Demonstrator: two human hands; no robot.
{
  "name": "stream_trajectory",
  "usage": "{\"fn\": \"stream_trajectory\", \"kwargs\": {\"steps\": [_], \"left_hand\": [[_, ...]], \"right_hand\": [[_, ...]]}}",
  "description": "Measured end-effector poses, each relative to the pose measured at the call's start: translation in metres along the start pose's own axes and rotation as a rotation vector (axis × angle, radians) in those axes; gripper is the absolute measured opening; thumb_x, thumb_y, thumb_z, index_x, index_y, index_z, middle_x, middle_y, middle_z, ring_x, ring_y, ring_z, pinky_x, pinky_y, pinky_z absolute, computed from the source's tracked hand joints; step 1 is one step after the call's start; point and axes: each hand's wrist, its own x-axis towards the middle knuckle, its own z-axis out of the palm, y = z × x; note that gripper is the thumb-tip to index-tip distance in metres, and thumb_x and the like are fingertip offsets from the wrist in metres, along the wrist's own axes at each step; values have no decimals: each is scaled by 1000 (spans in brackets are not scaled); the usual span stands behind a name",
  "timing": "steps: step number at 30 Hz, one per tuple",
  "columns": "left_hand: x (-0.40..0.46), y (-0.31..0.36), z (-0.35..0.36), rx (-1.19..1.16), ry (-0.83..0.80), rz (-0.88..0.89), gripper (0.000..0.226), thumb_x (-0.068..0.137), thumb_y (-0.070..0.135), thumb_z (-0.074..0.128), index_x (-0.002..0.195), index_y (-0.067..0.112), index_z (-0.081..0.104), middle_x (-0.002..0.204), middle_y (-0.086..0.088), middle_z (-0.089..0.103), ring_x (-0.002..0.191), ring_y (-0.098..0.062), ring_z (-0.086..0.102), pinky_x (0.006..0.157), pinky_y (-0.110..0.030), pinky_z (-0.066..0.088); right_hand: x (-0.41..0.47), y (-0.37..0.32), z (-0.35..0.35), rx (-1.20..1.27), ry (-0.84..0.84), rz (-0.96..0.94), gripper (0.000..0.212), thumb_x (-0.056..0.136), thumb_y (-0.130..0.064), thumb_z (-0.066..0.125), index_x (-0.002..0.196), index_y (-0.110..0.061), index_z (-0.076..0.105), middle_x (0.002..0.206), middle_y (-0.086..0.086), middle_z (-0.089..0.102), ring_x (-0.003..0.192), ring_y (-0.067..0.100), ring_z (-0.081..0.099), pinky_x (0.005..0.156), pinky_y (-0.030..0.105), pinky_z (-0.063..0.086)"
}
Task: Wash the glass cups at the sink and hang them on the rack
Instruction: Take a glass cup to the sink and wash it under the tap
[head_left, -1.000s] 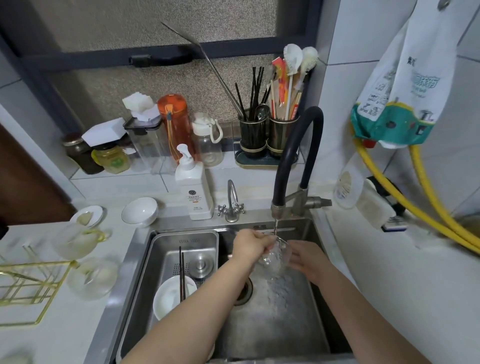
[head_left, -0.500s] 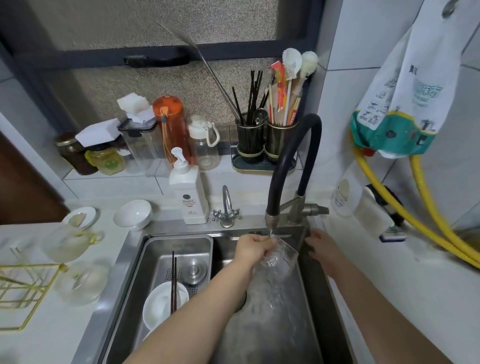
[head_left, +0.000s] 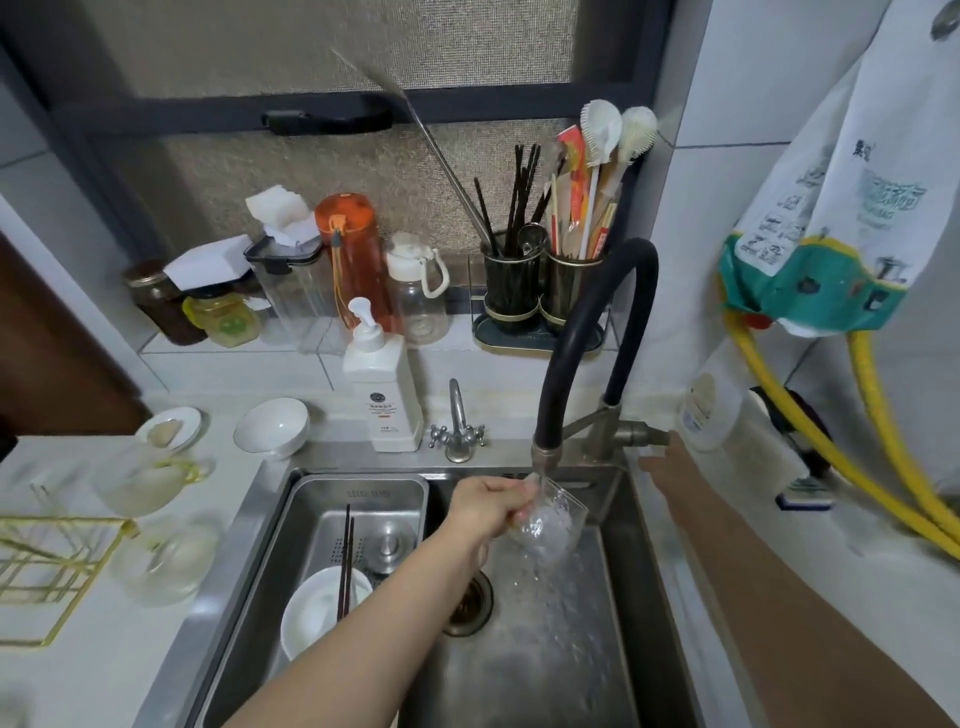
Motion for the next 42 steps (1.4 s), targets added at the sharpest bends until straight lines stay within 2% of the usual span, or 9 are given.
{"fn": "stream_trajectory", "kwargs": {"steps": [8, 11, 15, 18, 22, 27, 31, 36, 42], "left_hand": [[5, -9, -3, 96, -6, 20, 7, 86, 2, 66, 80, 1, 68, 50, 3, 61, 40, -1, 52, 47, -12, 44], [4, -12, -4, 234, -40, 90, 7, 88, -1, 62, 86, -1, 68, 69, -3, 63, 47, 4, 57, 55, -10, 47], [0, -20, -8, 833, -101, 302, 15, 88, 18, 65, 97, 8, 72, 92, -5, 69, 80, -10, 58, 76, -20, 45], [-6, -28, -11, 1205, -125, 500, 14, 84, 22, 60, 96, 22, 68, 110, 4, 67, 99, -17, 64, 86, -25, 50], [-12, -41, -12, 1704, -176, 718, 24, 86, 13, 53, 106, 16, 65, 117, -9, 62, 113, -31, 55, 92, -36, 45], [-31, -45, -18, 2025, -326, 862, 34, 86, 0, 49, 118, 5, 59, 122, -15, 59, 119, -34, 44, 100, -44, 33], [-36, -48, -21, 2138, -412, 919, 28, 86, 1, 51, 111, 5, 61, 113, -15, 61, 112, -34, 47, 98, -49, 35], [-47, -40, -37, 2261, -453, 1025, 15, 54, 28, 78, 68, 26, 72, 63, 8, 66, 70, -14, 59, 70, -25, 47], [-48, -37, -55, 2185, -377, 1263, 15, 48, 34, 81, 59, 28, 72, 54, 12, 62, 64, -11, 58, 72, -22, 52]], "right_hand": [[-11, 4, 9, 22, 11, -41, 59, 92, 5, 50, 144, -9, 27, 140, 10, 40, 120, 25, 43, 91, 31, 37], [-22, 10, 18, 79, -8, -80, 65, 93, 2, 51, 148, -17, 23, 138, 2, 39, 117, 20, 43, 93, 30, 38], [-43, 16, 31, 31, 2, -95, 49, 95, 2, 46, 142, -4, 36, 139, 17, 45, 125, 34, 45, 101, 40, 39], [-51, 31, 39, -86, -87, -45, 55, 90, 1, 49, 141, -14, 37, 145, 10, 43, 125, 27, 46, 104, 38, 39], [-59, 44, 49, -178, -254, 83, 54, 92, -11, 55, 144, -12, 38, 146, 8, 42, 133, 26, 42, 111, 40, 35], [-84, 33, 69, -142, -312, 45, 45, 95, -14, 54, 139, -6, 44, 142, 10, 47, 130, 22, 45, 106, 29, 34], [-97, 26, 77, -86, -340, -10, 44, 95, -19, 55, 136, -6, 47, 139, 9, 50, 129, 20, 47, 105, 27, 35], [-115, 13, 84, -33, -348, -71, 38, 96, -11, 52, 126, 12, 48, 132, 31, 49, 126, 39, 45, 103, 40, 39], [-128, 6, 90, -13, -351, -107, 23, 89, -16, 64, 111, -17, 62, 116, 3, 65, 112, 20, 60, 101, 35, 46]]}}
